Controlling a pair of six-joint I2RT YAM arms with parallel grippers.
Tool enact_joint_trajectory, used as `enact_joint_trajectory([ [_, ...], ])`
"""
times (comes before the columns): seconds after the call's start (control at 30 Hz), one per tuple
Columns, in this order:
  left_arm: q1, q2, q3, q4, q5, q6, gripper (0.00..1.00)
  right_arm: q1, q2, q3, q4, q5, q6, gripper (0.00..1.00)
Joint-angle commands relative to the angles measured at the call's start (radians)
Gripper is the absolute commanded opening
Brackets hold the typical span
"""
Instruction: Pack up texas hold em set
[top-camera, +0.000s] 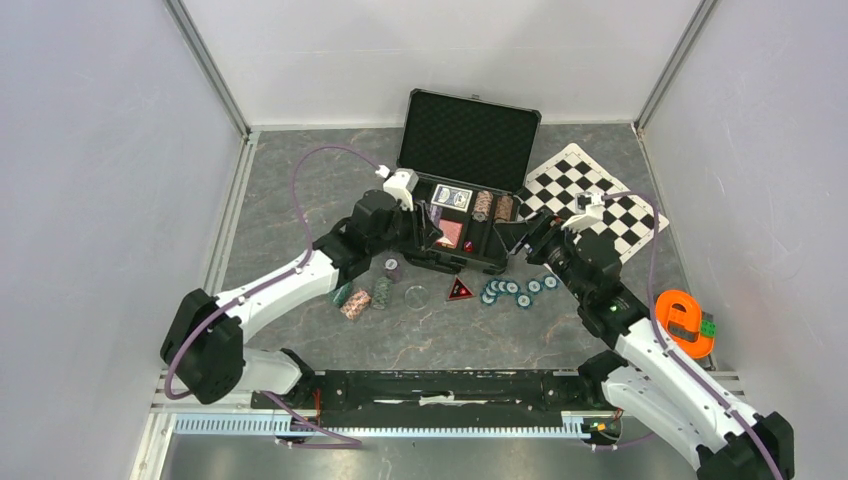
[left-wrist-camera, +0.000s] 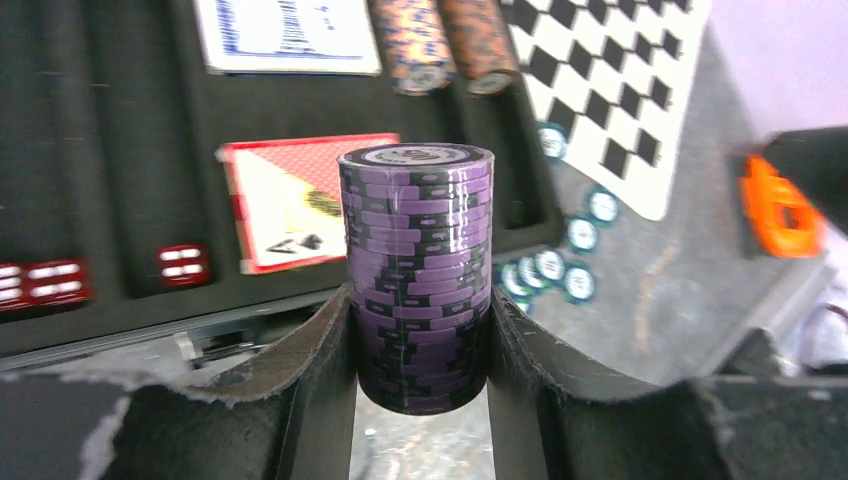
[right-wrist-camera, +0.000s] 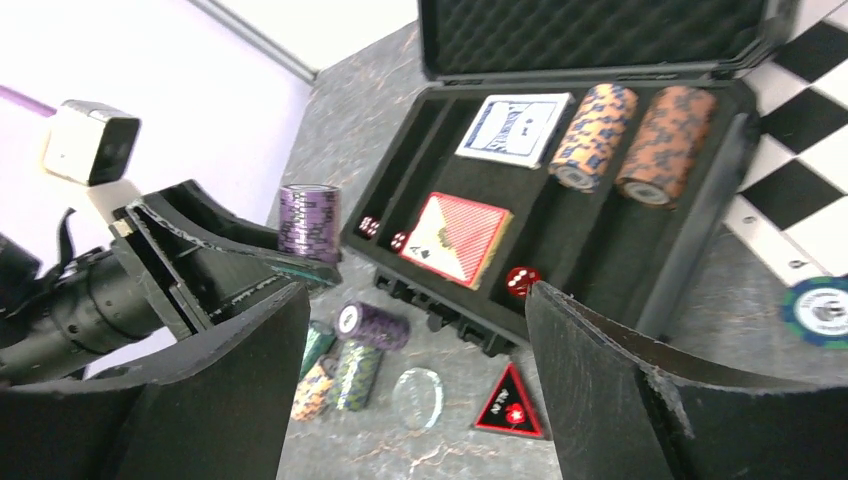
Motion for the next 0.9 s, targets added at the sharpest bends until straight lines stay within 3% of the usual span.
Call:
enact_joint_trajectory([
  [0.0, 0.001, 0.011, 0.135, -0.114, -0.287, 0.184, 0.1, 0.001, -0.029, -0.007, -0.044, 0.135, -0.075, 0.84],
  [0.07, 0.037, 0.051, 0.176, -0.145, -0.306, 0.187, 0.11, 0.001, -0.022, -0.005, -0.062, 0.167, -0.076, 0.84],
  [0.2, 0.122, 0.153, 0.268, -0.186, -0.173, 0.209, 0.12, 0.001, -0.008, 0.002, -0.069, 0.208, -0.086, 0.84],
  [0.43, 0.163, 0.388, 0.488, -0.323, -0.148, 0.27, 0.14, 0.001, 0.017, 0.013, -0.041, 0.207, -0.126, 0.83],
  [0.73, 0.214, 0.564, 0.626, -0.373, -0.046, 0.296, 0.18, 0.001, 0.074, 0.034, -0.034, 0.191, -0.138, 0.82],
  [0.8, 0.216, 0.583, 0.643, -0.381, -0.042, 0.304, 0.32, 0.001, 0.08, 0.033, -0.033, 0.191, -0.138, 0.82],
  [0.87, 0.217, 0.592, 0.656, -0.391, -0.054, 0.307, 0.57, 0.001, 0.085, 0.031, -0.033, 0.188, -0.137, 0.82],
])
